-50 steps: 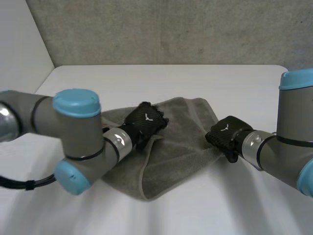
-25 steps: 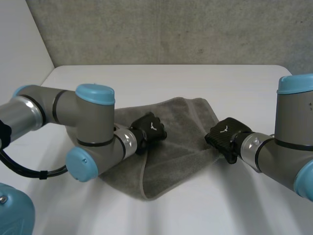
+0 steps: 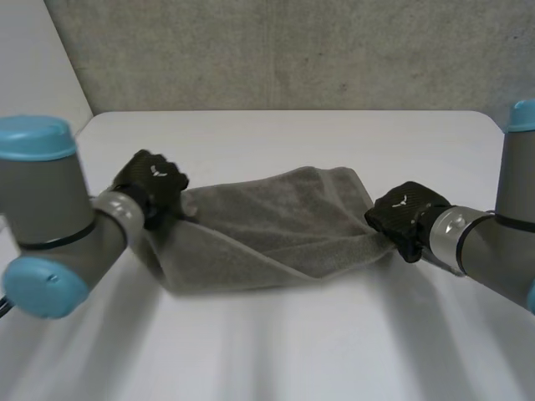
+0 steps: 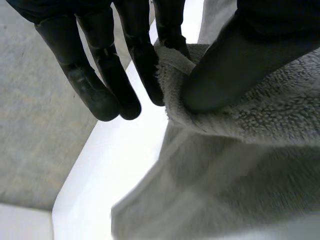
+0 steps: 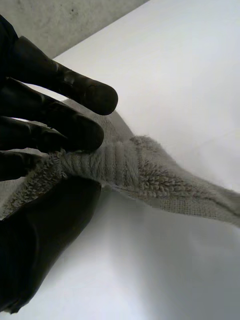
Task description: Fold the towel.
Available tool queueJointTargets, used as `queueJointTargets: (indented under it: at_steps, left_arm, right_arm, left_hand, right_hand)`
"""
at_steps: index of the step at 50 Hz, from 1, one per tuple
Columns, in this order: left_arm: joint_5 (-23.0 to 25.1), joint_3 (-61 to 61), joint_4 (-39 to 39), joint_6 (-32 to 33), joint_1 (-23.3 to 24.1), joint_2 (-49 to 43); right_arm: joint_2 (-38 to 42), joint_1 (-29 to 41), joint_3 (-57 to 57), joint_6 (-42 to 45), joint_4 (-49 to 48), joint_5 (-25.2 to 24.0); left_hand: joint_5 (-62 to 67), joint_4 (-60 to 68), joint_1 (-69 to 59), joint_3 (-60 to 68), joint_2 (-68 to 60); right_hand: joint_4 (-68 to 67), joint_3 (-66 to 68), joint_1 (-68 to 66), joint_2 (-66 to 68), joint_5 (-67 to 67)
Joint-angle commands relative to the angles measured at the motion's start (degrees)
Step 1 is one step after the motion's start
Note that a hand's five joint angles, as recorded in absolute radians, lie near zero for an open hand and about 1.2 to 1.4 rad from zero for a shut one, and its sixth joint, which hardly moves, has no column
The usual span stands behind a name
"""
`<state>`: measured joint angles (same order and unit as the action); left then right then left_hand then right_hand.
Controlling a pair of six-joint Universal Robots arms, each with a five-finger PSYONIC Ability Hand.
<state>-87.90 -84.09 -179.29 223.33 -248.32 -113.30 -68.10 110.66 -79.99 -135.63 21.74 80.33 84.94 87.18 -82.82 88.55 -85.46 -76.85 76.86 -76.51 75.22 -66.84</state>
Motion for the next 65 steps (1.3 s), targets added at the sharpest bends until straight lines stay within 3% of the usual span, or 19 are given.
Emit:
queueJointTargets:
  at_steps: [1, 8, 12, 18, 21, 26, 35, 37, 40, 42, 43, 44, 45, 46, 47, 49, 52, 58, 65]
  left_arm:
    - [0.2, -10.3, -0.3, -7.4, -2.7, 14.7]
    - [0.5, -6.1, -1.1, -21.6, -4.6, 24.0]
    - [0.3, -4.2, -2.9, -24.8, -5.1, 25.6]
    - [-0.7, -1.4, -4.3, -26.0, -5.7, 24.4]
    - [-1.3, -0.2, -3.9, -25.5, -5.7, 20.2]
    - [-2.2, 2.9, -0.8, -22.8, -5.9, 10.8]
    - [-8.4, 21.1, 3.4, -18.0, -5.3, -8.0]
    - [-8.7, 25.9, 3.5, -18.2, -5.1, -9.9]
    - [-8.4, 35.8, 2.8, -19.1, -4.7, -11.8]
    - [-8.3, 40.6, 1.3, -21.1, -4.6, -11.9]
    - [-8.2, 44.2, -1.6, -25.0, -4.5, -11.8]
    - [-8.1, 46.7, -4.6, -30.5, -4.3, -11.4]
    - [-8.1, 46.7, -4.7, -30.6, -4.3, -11.4]
    - [-8.0, 48.2, -7.1, -36.4, -4.9, -10.9]
    - [-8.0, 48.2, -7.1, -36.5, -4.9, -10.9]
    - [-7.5, 50.4, -8.2, -45.6, -6.0, -8.9]
    - [-5.3, 50.2, -4.5, -47.3, -6.8, -8.5]
    - [-3.2, 45.2, 1.1, -47.3, -7.5, -9.0]
    - [-2.9, 28.5, 2.0, -47.2, -10.7, -9.0]
  right_arm:
    - [-5.9, -0.2, 5.3, -0.8, 5.6, -1.3]
    - [-11.0, -0.4, 13.6, -8.4, 4.4, -3.9]
    - [-11.4, -0.5, 19.2, -12.6, 4.5, -5.4]
    - [-10.4, -0.5, 22.6, -12.5, 5.3, -5.2]
    - [-7.3, -1.2, 24.2, -10.7, 8.6, -5.0]
    - [4.3, 0.2, 31.3, -2.6, 16.6, -3.3]
    - [17.4, 3.4, 44.7, -1.0, 16.6, 1.6]
    - [23.2, 4.6, 56.0, -0.9, 13.7, 3.6]
    - [25.6, 5.1, 63.0, -1.4, 10.1, 5.0]
    - [28.3, 6.6, 72.5, -1.9, -2.2, 8.1]
    - [28.3, 6.6, 72.5, -1.9, -2.3, 8.1]
    - [28.0, 6.8, 73.0, -1.9, -9.1, 9.0]
    - [27.1, 6.6, 71.6, -1.8, -14.9, 9.4]
    - [27.1, 6.6, 71.6, -1.8, -15.0, 9.4]
    - [24.9, 6.3, 68.9, -1.7, -18.5, 9.4]
    - [21.4, 6.2, 65.3, -1.7, -19.0, 9.1]
    - [16.4, 5.4, 57.8, -1.7, -18.6, 7.3]
    - [15.1, 5.4, 44.5, -1.2, -13.2, 4.7]
    - [15.6, 5.4, 36.5, 0.7, -4.2, 4.4]
  left_hand:
    - [-14.9, -7.2, 2.8, -8.6, 5.5]
    - [-14.9, -7.2, 2.8, -8.6, 5.5]
    - [-14.9, -7.2, 2.8, -8.6, 5.5]
    - [-14.9, -7.2, 2.8, -8.6, 5.5]
    - [-14.9, -7.2, 2.8, -8.6, 5.5]
    - [-14.9, -7.2, 2.8, -8.6, 5.5]
    - [-14.9, -7.2, 2.8, -8.6, 5.5]
    - [-14.9, -7.2, 2.8, -8.6, 5.5]
    - [-14.9, -7.2, 2.8, -8.6, 5.5]
    - [-14.9, -7.2, 2.8, -8.6, 5.5]
    - [-14.9, -7.2, 2.8, -8.6, 5.5]
    - [-14.9, -7.2, 2.8, -8.6, 5.5]
    - [-14.9, -7.2, 2.8, -8.6, 5.5]
    - [-14.9, -7.2, 2.8, -8.6, 5.5]
    - [-14.9, -7.2, 2.8, -8.6, 5.5]
    - [-14.9, -7.2, 2.8, -8.6, 5.5]
    - [-14.9, -7.2, 2.8, -8.6, 5.5]
    - [-14.9, -7.2, 2.8, -8.6, 5.5]
    - [-14.9, -7.2, 2.8, -8.6, 5.5]
  right_hand:
    - [-3.1, 3.1, -3.5, 4.8, -3.2]
    - [-3.1, 3.1, -3.5, 4.8, -3.2]
    - [-3.1, 3.1, -3.5, 4.8, -3.2]
    - [-3.1, 3.1, -3.5, 4.8, -3.2]
    - [-3.1, 3.1, -3.5, 4.8, -3.2]
    - [-3.1, 3.1, -3.5, 4.8, -3.2]
    - [-3.1, 3.1, -3.5, 4.8, -3.2]
    - [-3.1, 3.1, -3.5, 4.8, -3.2]
    - [-3.1, 3.1, -3.5, 4.8, -3.2]
    - [-3.1, 3.1, -3.5, 4.8, -3.2]
    - [-3.1, 3.1, -3.5, 4.8, -3.2]
    - [-3.1, 3.1, -3.5, 4.8, -3.2]
    - [-3.1, 3.1, -3.5, 4.8, -3.2]
    - [-3.1, 3.1, -3.5, 4.8, -3.2]
    - [-3.1, 3.1, -3.5, 4.8, -3.2]
    - [-3.1, 3.1, -3.5, 4.8, -3.2]
    - [-3.1, 3.1, -3.5, 4.8, -3.2]
    - [-3.1, 3.1, -3.5, 4.8, -3.2]
    - [-3.1, 3.1, -3.5, 4.8, -3.2]
